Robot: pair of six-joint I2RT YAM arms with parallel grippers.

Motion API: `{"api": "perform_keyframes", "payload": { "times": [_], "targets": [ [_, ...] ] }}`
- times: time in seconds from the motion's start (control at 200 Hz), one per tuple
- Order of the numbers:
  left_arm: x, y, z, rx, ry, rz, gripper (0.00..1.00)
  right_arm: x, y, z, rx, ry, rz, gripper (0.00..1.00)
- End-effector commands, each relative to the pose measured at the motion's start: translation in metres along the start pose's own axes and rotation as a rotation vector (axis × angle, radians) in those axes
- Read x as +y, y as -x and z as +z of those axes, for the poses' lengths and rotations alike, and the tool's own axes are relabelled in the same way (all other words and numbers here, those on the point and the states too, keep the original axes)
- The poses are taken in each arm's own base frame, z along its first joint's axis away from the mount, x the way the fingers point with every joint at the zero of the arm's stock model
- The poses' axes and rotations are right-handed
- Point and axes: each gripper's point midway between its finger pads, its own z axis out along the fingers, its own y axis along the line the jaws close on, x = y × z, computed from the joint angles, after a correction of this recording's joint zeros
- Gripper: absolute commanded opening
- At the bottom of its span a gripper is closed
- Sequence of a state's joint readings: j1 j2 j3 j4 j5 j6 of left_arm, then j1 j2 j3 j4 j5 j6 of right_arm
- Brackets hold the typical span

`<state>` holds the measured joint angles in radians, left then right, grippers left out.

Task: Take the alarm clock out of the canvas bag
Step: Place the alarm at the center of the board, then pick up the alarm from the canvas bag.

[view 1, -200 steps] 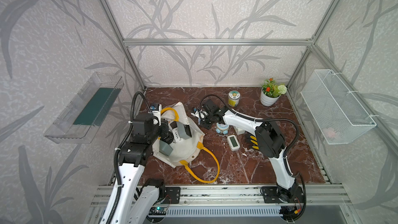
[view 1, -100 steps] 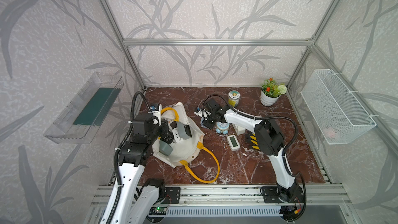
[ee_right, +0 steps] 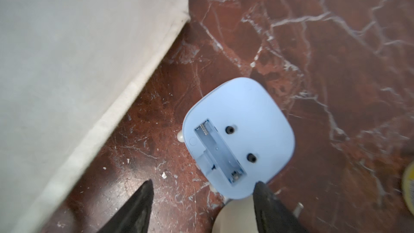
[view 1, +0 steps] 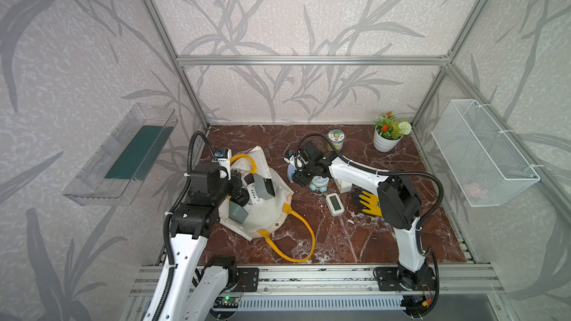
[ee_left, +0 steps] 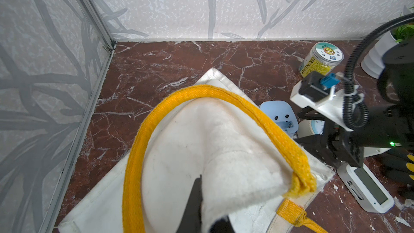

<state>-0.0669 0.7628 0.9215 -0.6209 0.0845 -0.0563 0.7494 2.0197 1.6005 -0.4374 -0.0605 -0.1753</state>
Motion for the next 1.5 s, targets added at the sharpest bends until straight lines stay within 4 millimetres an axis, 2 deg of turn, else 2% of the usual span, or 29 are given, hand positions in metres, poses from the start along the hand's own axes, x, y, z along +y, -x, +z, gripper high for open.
{"api": "perform_keyframes", "payload": {
  "times": [0.0, 0.16, 0.205, 0.225, 0.24, 0.32, 0.5, 0.595, 0.62, 0.68, 0.885, 1.095, 1.125, 1.155, 1.215, 1.495],
  "targets": [
    [0.002, 0.009, -0.006, -0.026, 0.008, -0.028, 0.00, -0.011, 0.031, -0.046, -0.142, -0.068, 0.088, 0.73],
    [0.003, 0.006, -0.005, 0.001, 0.013, -0.060, 0.00, -0.010, 0.030, -0.080, -0.231, -0.091, 0.224, 0.73],
    [0.002, 0.004, -0.003, 0.010, 0.010, -0.066, 0.00, -0.005, 0.030, -0.087, -0.260, -0.082, 0.255, 0.73],
    [0.003, 0.004, -0.003, 0.015, 0.012, -0.068, 0.00, -0.002, 0.026, -0.085, -0.257, -0.078, 0.266, 0.73],
    [0.003, 0.003, -0.002, 0.019, 0.013, -0.071, 0.00, -0.001, 0.030, -0.095, -0.283, -0.078, 0.273, 0.73],
    [0.005, 0.003, -0.001, 0.026, 0.025, -0.085, 0.00, 0.012, 0.024, -0.106, -0.308, -0.074, 0.316, 0.73],
    [0.003, 0.002, 0.003, 0.050, 0.017, -0.103, 0.00, 0.062, 0.025, -0.131, -0.408, -0.057, 0.225, 0.73],
    [0.001, 0.001, 0.006, 0.066, 0.006, -0.114, 0.00, 0.087, 0.018, -0.134, -0.410, -0.028, 0.213, 0.73],
    [0.000, 0.002, 0.006, 0.068, 0.001, -0.119, 0.00, 0.104, 0.016, -0.134, -0.409, -0.009, 0.191, 0.72],
    [-0.002, 0.001, 0.007, 0.074, -0.009, -0.130, 0.00, 0.123, 0.012, -0.134, -0.410, -0.004, 0.169, 0.72],
    [-0.009, 0.002, 0.007, 0.072, -0.051, -0.153, 0.00, 0.171, 0.009, -0.122, -0.412, 0.061, 0.160, 0.69],
    [-0.016, 0.000, 0.009, 0.101, -0.088, -0.180, 0.00, 0.210, 0.018, -0.095, -0.384, 0.077, 0.095, 0.68],
    [-0.017, 0.000, 0.009, 0.101, -0.093, -0.183, 0.00, 0.211, 0.021, -0.093, -0.383, 0.074, 0.096, 0.68],
    [-0.018, 0.001, 0.009, 0.097, -0.100, -0.184, 0.00, 0.212, 0.017, -0.078, -0.352, 0.058, 0.101, 0.68],
    [-0.020, 0.003, 0.009, 0.092, -0.108, -0.185, 0.00, 0.210, 0.016, -0.066, -0.331, 0.018, 0.109, 0.68],
    [-0.028, 0.006, 0.004, 0.080, -0.157, -0.199, 0.00, 0.199, 0.036, -0.027, -0.309, -0.113, 0.067, 0.71]
  ]
}}
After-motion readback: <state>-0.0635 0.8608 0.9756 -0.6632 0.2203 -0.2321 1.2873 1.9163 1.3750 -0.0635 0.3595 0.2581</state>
